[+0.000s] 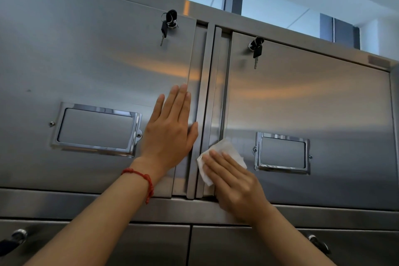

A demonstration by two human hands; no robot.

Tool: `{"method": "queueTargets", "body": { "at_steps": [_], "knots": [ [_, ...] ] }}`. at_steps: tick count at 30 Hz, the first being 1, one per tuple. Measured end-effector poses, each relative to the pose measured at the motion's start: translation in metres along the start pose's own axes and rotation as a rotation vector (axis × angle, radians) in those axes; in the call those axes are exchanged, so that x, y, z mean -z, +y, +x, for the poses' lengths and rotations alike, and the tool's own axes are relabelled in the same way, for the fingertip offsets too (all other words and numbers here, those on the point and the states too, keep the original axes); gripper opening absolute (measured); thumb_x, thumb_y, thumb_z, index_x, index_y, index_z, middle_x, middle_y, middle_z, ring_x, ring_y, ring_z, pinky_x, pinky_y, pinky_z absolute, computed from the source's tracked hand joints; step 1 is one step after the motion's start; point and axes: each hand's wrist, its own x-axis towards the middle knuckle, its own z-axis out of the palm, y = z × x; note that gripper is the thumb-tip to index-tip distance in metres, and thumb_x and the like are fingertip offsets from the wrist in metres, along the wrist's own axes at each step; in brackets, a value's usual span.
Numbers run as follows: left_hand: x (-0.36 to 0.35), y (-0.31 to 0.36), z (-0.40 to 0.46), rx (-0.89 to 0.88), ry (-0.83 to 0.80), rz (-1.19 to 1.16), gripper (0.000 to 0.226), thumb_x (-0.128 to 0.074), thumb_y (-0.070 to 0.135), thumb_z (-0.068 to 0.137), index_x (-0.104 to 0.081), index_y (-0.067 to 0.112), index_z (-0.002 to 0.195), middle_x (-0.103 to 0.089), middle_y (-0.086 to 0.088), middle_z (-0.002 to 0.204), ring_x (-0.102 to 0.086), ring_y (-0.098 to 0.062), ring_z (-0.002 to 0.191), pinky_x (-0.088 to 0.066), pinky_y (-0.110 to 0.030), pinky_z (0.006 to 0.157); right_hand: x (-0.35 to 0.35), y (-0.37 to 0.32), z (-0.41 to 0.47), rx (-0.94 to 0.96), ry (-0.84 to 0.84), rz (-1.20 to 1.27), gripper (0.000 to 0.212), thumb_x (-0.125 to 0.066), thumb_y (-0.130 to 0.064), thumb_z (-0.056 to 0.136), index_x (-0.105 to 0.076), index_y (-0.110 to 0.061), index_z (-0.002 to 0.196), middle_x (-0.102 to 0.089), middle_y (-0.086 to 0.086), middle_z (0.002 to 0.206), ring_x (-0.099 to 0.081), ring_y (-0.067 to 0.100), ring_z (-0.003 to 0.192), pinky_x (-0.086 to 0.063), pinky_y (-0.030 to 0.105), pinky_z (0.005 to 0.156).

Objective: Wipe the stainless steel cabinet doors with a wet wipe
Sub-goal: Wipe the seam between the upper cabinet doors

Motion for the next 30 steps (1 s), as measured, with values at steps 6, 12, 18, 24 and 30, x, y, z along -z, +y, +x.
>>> {"method": "queueTargets", "body": {
  "at_steps": [6, 12, 18, 24, 30],
  "knots": [
    [0.0, 0.0, 0.0, 0.005, -0.005, -0.004, 0.066, -0.01, 0.041, 0.1, -0.033, -0.005, 0.141, -0.029, -0.022, 0.149, -0.025, -0.033, 0.14, -0.02, -0.047, 0.112, -0.004, 0.022, 0.018, -0.019, 0.001, -0.045, 0.039, -0.076, -0.01, 0.075, -0.067, 0.004, 0.111, -0.061, 0.021, 0.122, -0.055, 0.033, 0.119, -0.047, 0.045, 0.099],
    [0.0, 0.0, 0.0, 0.007, 0.002, -0.014, 0.067, -0.008, 0.042, 0.1, -0.033, -0.004, 0.141, -0.028, -0.022, 0.15, -0.024, -0.032, 0.14, -0.021, -0.047, 0.113, -0.003, 0.041, 0.043, -0.043, 0.035, -0.093, 0.032, -0.063, -0.006, 0.081, -0.066, 0.006, 0.111, -0.062, 0.023, 0.12, -0.058, 0.033, 0.116, -0.044, 0.043, 0.102],
    [0.0, 0.001, 0.0, 0.006, 0.019, -0.013, 0.062, -0.017, 0.038, 0.099, -0.035, -0.004, 0.141, -0.03, -0.022, 0.149, -0.026, -0.032, 0.14, -0.021, -0.046, 0.113, -0.007, 0.046, 0.057, -0.144, 0.078, -0.058, 0.03, -0.053, -0.002, 0.084, -0.068, 0.005, 0.11, -0.063, 0.021, 0.12, -0.059, 0.032, 0.115, -0.046, 0.041, 0.1],
    [0.001, 0.0, 0.0, 0.008, 0.003, -0.023, 0.065, -0.009, 0.04, 0.1, -0.035, -0.004, 0.141, -0.03, -0.021, 0.149, -0.026, -0.032, 0.14, -0.021, -0.046, 0.113, -0.008, 0.043, 0.057, -0.196, 0.089, -0.021, 0.034, -0.064, 0.005, 0.076, -0.067, 0.005, 0.11, -0.063, 0.021, 0.12, -0.059, 0.03, 0.115, -0.044, 0.04, 0.101],
    [0.002, 0.0, -0.001, 0.009, 0.021, -0.048, 0.06, -0.018, 0.037, 0.1, -0.038, -0.004, 0.139, -0.033, -0.022, 0.147, -0.029, -0.033, 0.138, -0.027, -0.049, 0.112, -0.003, 0.042, 0.062, -0.224, 0.151, -0.018, 0.029, -0.054, -0.002, 0.086, -0.066, 0.006, 0.11, -0.063, 0.023, 0.117, -0.061, 0.032, 0.112, -0.044, 0.043, 0.099]
  ]
}}
